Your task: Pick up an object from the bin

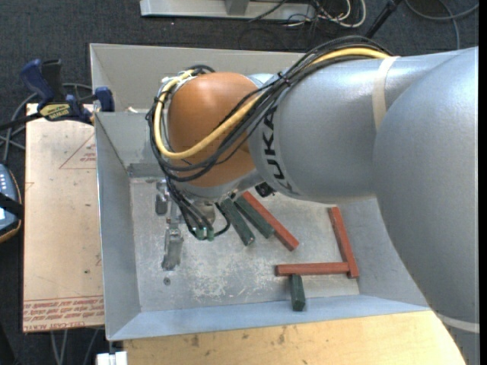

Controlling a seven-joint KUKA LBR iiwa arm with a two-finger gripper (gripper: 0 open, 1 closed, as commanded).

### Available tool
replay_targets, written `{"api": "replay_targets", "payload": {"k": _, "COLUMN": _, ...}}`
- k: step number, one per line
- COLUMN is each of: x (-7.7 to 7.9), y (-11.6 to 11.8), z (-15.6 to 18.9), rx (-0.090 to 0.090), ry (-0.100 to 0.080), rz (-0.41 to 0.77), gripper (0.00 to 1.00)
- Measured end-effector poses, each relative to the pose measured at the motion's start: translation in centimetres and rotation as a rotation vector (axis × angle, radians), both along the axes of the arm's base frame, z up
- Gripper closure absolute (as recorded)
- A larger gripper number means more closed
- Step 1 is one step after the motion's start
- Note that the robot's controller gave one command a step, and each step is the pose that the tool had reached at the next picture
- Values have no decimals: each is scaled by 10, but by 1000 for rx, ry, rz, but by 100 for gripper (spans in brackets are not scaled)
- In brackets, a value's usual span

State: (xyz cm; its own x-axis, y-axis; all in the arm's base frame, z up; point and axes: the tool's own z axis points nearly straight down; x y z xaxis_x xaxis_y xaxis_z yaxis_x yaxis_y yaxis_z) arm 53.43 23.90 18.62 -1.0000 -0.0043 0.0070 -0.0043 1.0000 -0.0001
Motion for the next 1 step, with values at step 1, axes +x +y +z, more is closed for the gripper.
{"api": "replay_targets", "payload": {"k": 1, "x": -47, "y": -29, "z": -119, "rx": 2, "ry": -8, "rz": -6, "gripper": 0}}
